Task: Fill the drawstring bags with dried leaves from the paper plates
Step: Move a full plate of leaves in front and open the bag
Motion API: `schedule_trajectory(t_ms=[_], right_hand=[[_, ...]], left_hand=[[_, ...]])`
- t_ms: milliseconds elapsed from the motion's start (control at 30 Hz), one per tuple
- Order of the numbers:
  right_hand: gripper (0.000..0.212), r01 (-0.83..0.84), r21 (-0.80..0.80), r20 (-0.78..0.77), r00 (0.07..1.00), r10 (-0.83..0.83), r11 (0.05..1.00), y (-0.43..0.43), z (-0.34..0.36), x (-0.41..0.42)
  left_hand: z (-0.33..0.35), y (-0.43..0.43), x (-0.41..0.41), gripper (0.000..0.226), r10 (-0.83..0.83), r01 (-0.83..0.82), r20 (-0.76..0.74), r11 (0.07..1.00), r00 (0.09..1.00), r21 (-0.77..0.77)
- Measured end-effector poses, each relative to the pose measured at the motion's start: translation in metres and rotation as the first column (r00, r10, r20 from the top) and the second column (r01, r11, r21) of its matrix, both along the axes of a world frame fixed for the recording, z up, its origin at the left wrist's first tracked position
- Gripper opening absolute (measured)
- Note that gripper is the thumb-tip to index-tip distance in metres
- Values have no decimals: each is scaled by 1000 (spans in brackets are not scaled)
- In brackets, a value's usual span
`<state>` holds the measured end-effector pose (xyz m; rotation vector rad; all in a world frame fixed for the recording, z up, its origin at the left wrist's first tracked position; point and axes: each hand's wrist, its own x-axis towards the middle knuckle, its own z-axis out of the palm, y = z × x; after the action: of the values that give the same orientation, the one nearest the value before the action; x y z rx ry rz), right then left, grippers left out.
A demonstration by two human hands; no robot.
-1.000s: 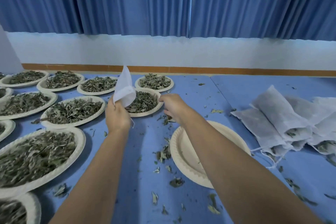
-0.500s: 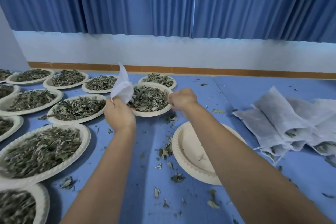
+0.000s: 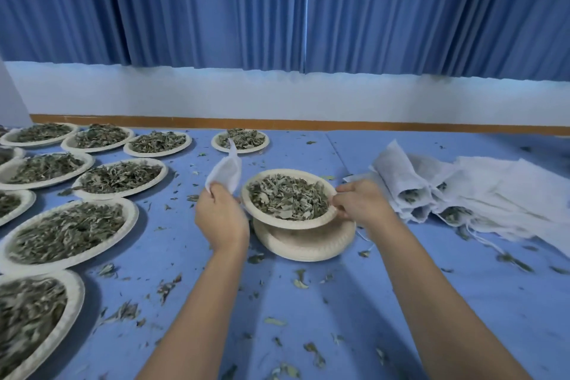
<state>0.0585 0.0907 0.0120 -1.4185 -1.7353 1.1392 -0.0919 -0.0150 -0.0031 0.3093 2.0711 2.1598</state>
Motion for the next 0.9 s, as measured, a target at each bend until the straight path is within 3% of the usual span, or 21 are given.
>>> schedule_trajectory(t_ms=[133,233,367,433,533,567,700,800,900], right_hand=[[34,24,68,98,995,-31,997,-7,-4,14],[13,49,165,220,972,-85,985,-14,-1,17],[23,59,145,303,947,-101,988,-18,6,18],[27,51,135,221,972,-80,990,-21,3,14],[28,83,22,-139,987,-79,996,-33,-5,5],[24,85,-13,-193,977,-86,996,-36,-7,1],[40,79,2,-193,978,-77,997,-36,-14,-2],[50,10,275,-70,997,10,961,-36,-13,-2],[57,-237,475,248,960,129,847,-42,-12,-13]], left_hand=[[-14,-3,11,39,-54,56,37,996,998,-64],[-21,-6,13,36,-86,91,57,991,995,-101],[-19,-8,16,35,-107,107,7,987,994,-119],[-18,-9,18,30,-140,139,3,983,990,-117],[-17,-10,22,27,-165,166,20,981,986,-105],[-17,-10,22,28,-168,170,20,981,986,-95],[-16,-10,17,34,-128,126,-11,987,992,-103],[-14,-12,4,33,-100,74,-168,985,981,-156],[-12,-12,-2,35,-152,92,-265,969,952,-228]])
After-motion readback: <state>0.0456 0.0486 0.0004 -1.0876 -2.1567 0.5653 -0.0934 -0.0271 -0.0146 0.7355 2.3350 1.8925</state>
